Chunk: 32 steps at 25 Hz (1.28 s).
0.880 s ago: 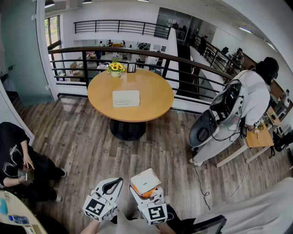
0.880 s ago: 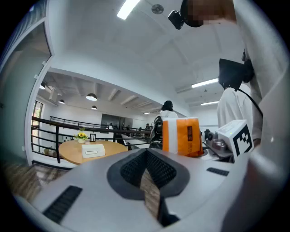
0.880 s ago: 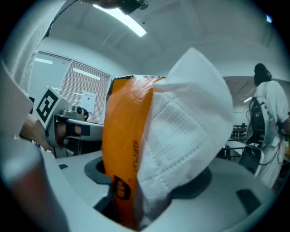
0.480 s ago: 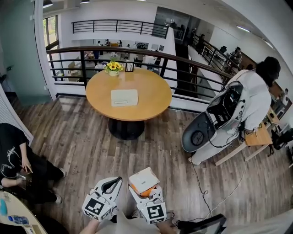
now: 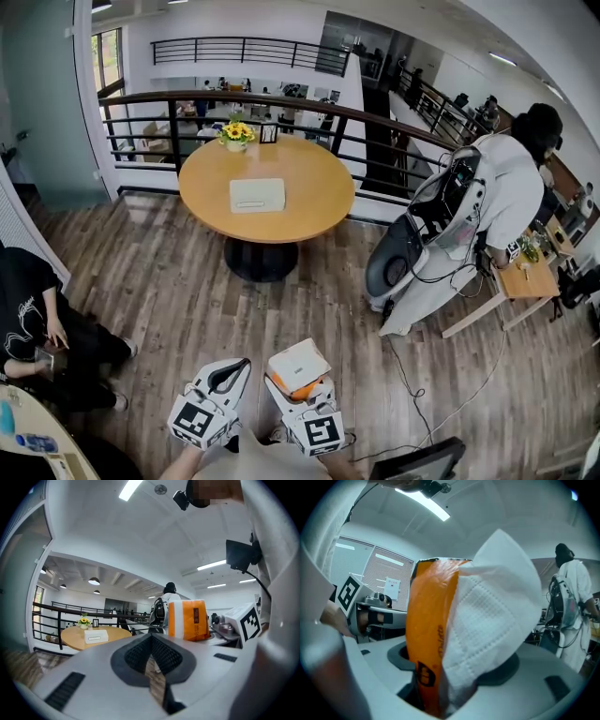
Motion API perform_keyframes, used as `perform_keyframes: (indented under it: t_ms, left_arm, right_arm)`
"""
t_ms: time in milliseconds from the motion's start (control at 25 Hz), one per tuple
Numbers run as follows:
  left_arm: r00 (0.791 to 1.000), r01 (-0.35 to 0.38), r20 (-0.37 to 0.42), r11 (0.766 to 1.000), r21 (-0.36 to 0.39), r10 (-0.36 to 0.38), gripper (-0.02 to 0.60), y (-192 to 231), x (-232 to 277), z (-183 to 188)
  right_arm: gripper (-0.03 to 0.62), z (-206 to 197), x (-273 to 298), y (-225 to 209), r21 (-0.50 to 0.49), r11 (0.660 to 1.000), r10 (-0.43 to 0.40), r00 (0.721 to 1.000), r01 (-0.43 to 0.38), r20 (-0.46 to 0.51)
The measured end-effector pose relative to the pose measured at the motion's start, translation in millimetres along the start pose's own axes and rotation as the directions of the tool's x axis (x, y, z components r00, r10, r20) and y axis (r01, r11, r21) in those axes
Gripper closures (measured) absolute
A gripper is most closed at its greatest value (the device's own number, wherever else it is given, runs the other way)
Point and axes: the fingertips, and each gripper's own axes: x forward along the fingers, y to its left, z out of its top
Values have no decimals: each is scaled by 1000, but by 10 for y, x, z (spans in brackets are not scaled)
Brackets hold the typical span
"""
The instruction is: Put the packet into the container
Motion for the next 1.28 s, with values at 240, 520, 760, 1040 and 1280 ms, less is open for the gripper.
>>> perform_keyframes:
  t_ms: [240,520,760,1040,1280]
  left_arm:
    - [1000,-20,-7,1000,1,20,575,-21,16,5]
    - [998,-54,-11,999,1,54,575,-170,155,-25]
    - [996,-84,-12,996,-3,84,575,-226,272,-59]
    - [995,-97,-35,995,-12,97,577,-169,455,-163]
    - [994,-101,-35,995,-23,100,575,105,665,-183]
  right_arm:
    - [255,22,-53,-69,-13,1000,1,1000,-1,-5]
    - [255,-12,-174,-283,-10,1000,15,1000,-15,-17]
    - [255,-90,-214,-417,-35,998,52,999,-52,-10]
    - [255,-125,-118,-590,-6,999,47,999,-48,-22]
    - [255,-148,198,-699,3,999,53,998,-53,-31]
